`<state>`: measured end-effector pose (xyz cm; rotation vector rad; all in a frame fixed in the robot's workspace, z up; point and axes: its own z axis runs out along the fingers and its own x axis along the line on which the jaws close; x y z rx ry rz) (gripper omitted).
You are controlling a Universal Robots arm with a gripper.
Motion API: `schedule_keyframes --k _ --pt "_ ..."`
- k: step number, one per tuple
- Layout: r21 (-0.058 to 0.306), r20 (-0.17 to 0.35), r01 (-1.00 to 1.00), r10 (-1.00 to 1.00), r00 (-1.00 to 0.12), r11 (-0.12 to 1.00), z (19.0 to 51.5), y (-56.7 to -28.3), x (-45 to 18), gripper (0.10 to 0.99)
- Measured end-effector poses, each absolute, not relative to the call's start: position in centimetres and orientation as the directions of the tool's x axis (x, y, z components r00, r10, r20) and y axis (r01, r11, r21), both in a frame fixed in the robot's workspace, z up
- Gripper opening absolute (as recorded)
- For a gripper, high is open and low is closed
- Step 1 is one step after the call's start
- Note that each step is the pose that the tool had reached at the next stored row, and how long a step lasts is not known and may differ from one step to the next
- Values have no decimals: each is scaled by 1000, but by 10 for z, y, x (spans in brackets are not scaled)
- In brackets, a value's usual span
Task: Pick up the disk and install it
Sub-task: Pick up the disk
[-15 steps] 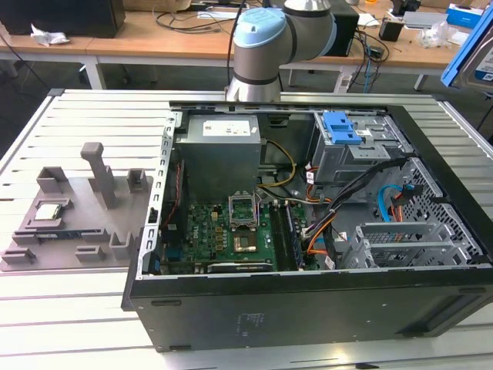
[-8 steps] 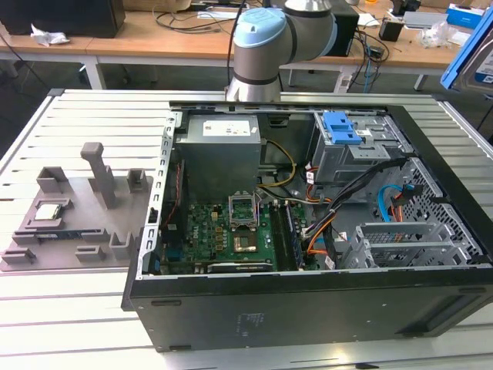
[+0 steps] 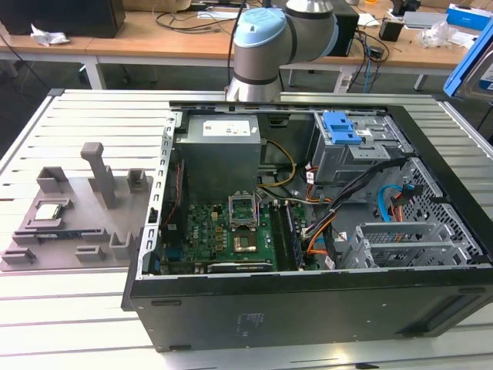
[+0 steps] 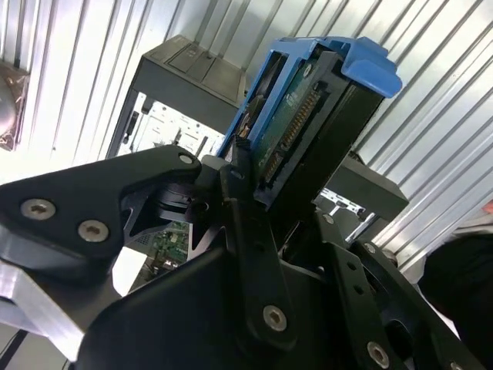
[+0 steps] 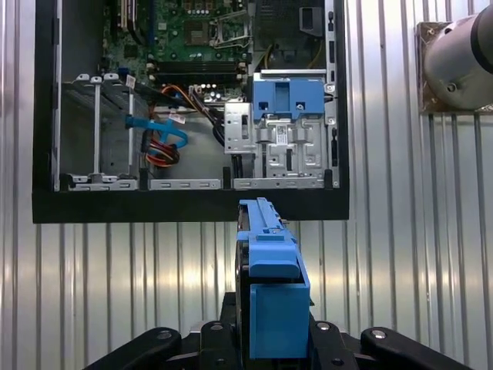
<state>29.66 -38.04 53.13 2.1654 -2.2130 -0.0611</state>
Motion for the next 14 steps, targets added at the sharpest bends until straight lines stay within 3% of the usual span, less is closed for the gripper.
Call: schedule_keyframes --k 14 --pt "59 4 -998 -1000 -22 22 531 -407 289 361"
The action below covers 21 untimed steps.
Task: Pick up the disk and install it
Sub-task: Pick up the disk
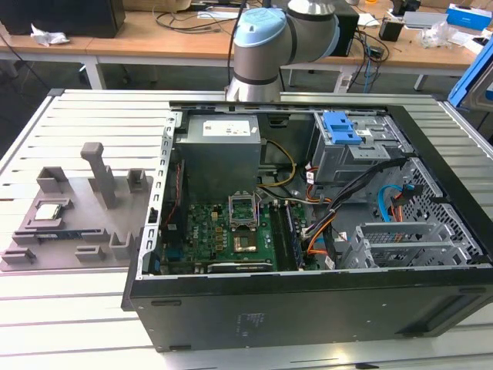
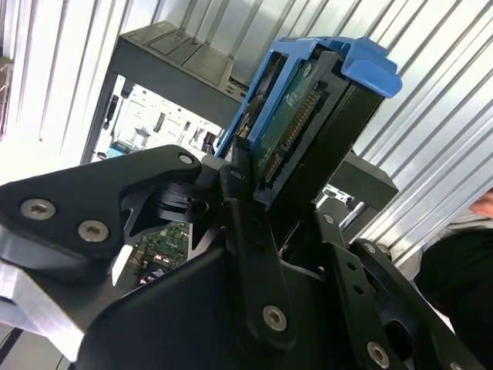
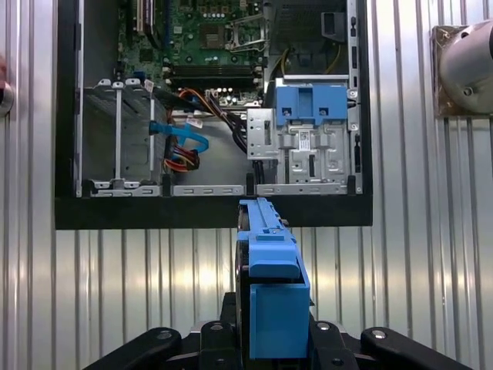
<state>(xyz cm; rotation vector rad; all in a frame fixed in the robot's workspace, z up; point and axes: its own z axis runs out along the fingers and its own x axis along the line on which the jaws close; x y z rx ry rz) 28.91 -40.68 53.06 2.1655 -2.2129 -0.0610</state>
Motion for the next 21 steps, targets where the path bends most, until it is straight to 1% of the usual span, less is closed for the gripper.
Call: schedule_keyframes --k 5,10,21 --pt "60 4 -998 -1000 -22 22 530 -418 281 361" --pt "59 5 -998 -1000 -22 22 529 -436 264 361" --pt "59 5 -998 -1000 -21 22 527 -484 241 361"
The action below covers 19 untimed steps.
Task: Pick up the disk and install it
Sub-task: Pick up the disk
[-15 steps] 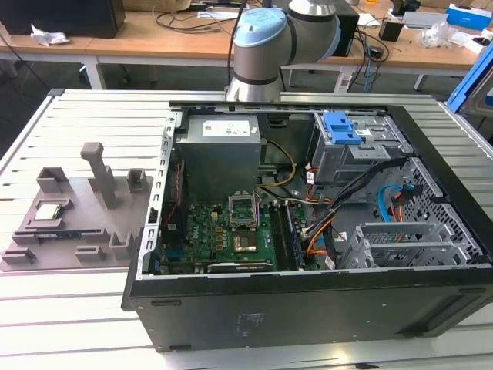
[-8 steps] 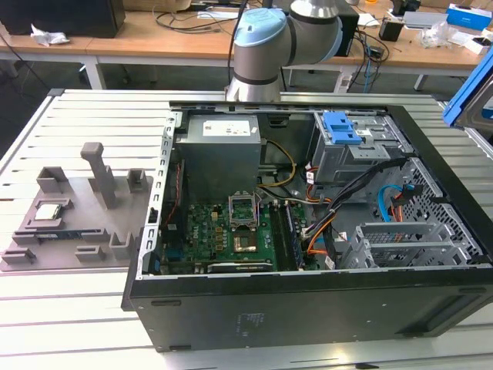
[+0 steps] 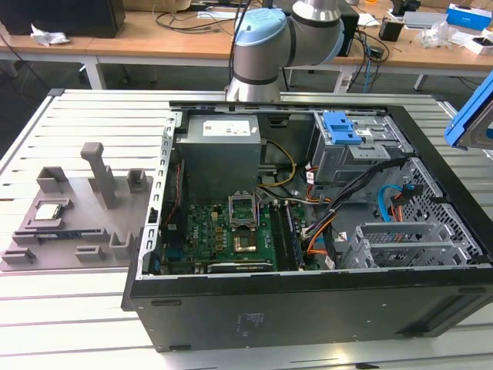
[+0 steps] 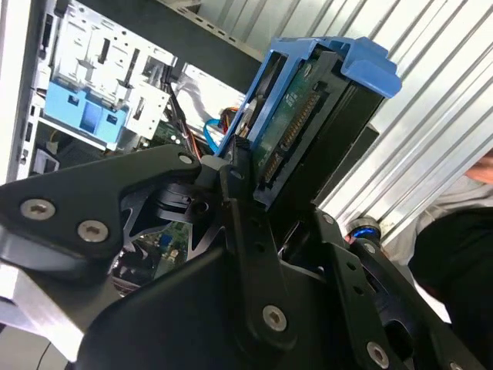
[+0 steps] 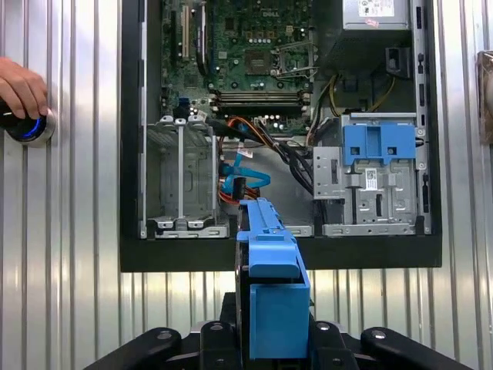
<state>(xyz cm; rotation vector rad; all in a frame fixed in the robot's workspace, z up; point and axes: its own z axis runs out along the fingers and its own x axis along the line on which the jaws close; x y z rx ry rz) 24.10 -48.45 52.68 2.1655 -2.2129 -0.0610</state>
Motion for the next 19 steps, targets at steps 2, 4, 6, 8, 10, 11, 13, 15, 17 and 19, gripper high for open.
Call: schedule_keyframes --k 2,4,6,8,10,11,13,15,17,19 --pt "59 4 -998 -1000 -22 22 526 -491 238 361" --pt "59 4 -998 -1000 -22 22 526 -498 236 361" --pt "59 5 -998 -1000 -22 22 526 -505 233 361" --pt "59 4 -998 -1000 -21 22 525 -512 231 361" --pt "59 4 -998 -1000 -22 22 525 -517 229 361" --pt "59 5 -998 -1000 -22 22 525 -519 228 361" --pt "59 5 -998 -1000 -22 22 524 -524 226 361" --pt "60 4 -998 -1000 -22 22 524 -529 225 361" --pt "59 5 -998 -1000 -22 22 524 -533 223 361" --pt "59 5 -998 -1000 -22 22 523 -537 222 361"
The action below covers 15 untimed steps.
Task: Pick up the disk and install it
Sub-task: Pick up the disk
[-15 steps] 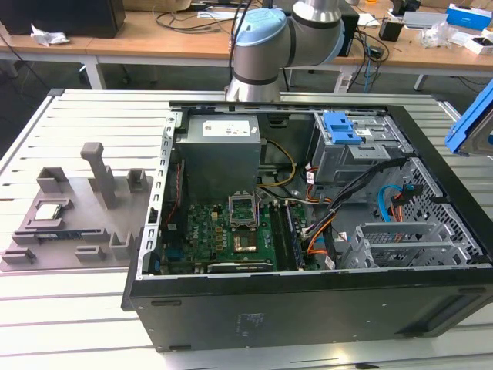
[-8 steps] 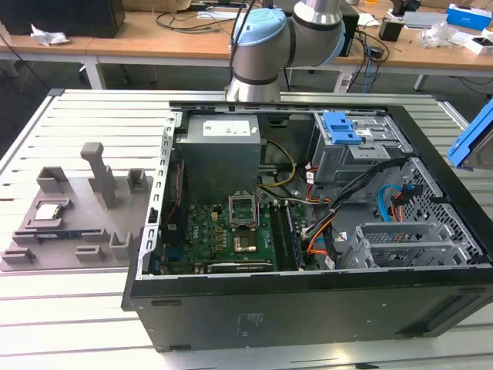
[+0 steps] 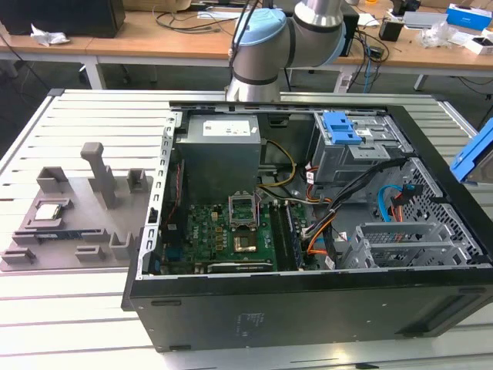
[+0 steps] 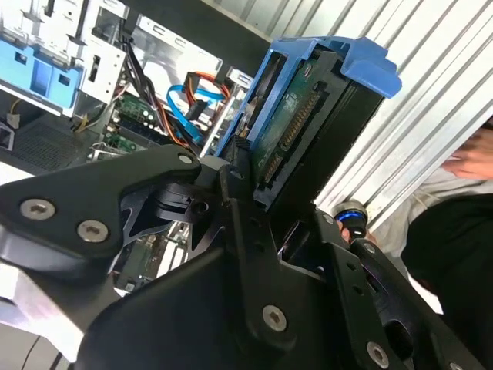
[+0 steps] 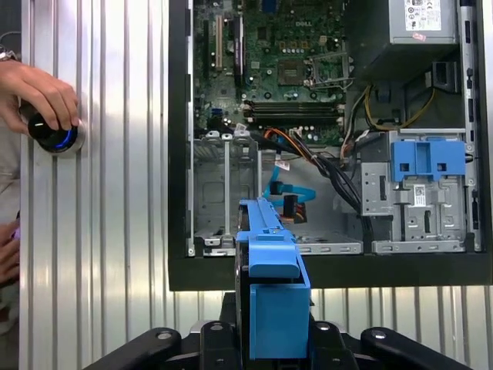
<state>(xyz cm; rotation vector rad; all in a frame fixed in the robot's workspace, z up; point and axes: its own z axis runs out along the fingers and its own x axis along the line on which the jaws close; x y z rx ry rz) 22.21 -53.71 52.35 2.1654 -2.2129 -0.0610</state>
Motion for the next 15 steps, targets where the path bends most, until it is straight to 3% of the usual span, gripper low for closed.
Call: schedule_keyframes --k 15 --pt "59 4 -998 -1000 -21 22 521 -577 210 361"
